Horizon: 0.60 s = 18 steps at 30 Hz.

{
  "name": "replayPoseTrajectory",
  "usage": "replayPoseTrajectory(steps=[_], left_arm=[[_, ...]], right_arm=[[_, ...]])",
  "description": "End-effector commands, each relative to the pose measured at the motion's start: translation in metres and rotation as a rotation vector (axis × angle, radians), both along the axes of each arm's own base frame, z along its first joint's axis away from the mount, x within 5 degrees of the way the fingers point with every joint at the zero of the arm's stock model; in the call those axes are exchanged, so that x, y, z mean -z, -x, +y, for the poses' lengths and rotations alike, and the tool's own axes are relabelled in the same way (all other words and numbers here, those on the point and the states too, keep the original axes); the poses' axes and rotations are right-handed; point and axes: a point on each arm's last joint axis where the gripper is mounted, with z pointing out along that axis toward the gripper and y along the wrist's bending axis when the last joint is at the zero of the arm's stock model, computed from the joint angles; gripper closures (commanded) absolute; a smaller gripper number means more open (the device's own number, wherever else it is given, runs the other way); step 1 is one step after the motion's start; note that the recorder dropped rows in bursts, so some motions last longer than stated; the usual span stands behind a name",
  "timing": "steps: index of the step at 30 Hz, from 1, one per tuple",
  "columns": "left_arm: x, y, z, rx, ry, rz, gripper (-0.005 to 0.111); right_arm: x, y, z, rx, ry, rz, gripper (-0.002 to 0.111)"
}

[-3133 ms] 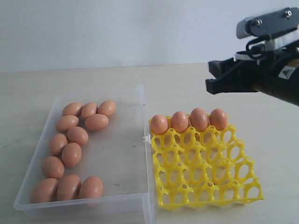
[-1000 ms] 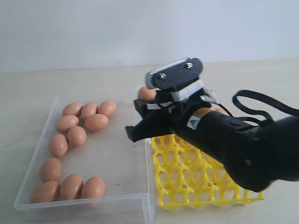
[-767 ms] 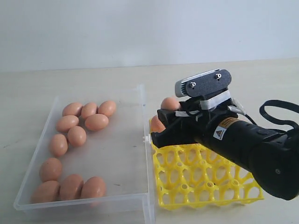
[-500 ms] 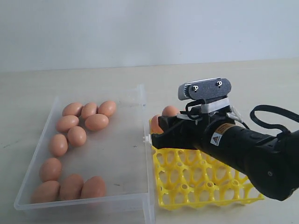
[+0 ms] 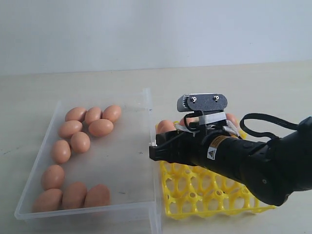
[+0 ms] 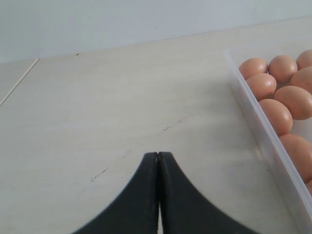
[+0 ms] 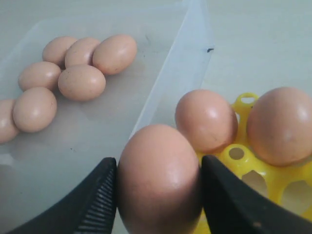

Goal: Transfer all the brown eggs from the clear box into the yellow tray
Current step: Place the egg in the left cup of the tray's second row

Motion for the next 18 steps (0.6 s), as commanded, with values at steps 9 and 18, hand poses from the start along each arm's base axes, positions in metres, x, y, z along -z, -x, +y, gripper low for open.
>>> replayPoseTrajectory(steps=[9,18], left_arm=[[-0.0024,0.0001,-0.0005,0.006,0.006,-0.019,0.107],[-0.0024,0.0001,-0.0005,0.006,0.006,-0.019,0.107]], right_arm=[[0.0069,-0.0037,0.0013,-0.044,0.051,-0.054,0.056],[0.0013,-0.0075,0.0025,-0.037,0.043,-0.100,0.043]])
